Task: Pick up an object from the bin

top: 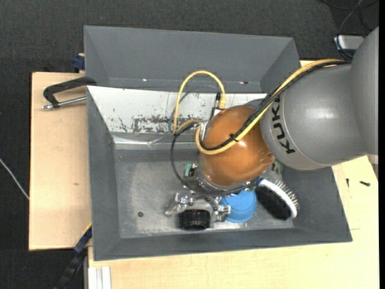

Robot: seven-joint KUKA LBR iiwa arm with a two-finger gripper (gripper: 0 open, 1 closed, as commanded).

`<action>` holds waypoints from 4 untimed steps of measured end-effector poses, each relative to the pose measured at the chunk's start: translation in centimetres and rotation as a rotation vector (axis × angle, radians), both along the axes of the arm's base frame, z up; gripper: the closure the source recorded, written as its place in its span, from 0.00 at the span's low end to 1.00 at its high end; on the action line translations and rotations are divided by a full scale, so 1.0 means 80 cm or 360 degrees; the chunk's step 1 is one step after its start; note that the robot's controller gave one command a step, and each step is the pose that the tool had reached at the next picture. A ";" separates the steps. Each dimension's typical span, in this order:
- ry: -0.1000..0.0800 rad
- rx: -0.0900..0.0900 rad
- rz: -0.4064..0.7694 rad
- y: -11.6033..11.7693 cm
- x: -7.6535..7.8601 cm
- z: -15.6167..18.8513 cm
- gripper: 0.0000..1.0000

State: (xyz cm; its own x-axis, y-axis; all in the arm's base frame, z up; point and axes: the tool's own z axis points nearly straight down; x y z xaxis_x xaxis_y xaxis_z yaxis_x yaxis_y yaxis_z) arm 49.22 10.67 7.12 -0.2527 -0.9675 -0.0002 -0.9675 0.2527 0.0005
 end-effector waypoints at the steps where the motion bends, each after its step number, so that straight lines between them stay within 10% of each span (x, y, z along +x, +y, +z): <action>1: -0.0011 0.0011 -0.0673 -0.115 0.036 0.001 0.00; 2: 0.0003 -0.0010 -0.0675 -0.119 0.036 0.005 1.00; 4: -0.0008 0.0005 -0.0680 -0.116 0.039 0.019 1.00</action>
Offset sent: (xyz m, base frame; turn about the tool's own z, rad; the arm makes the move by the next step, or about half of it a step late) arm 0.0268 -0.0937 -0.0012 0.4217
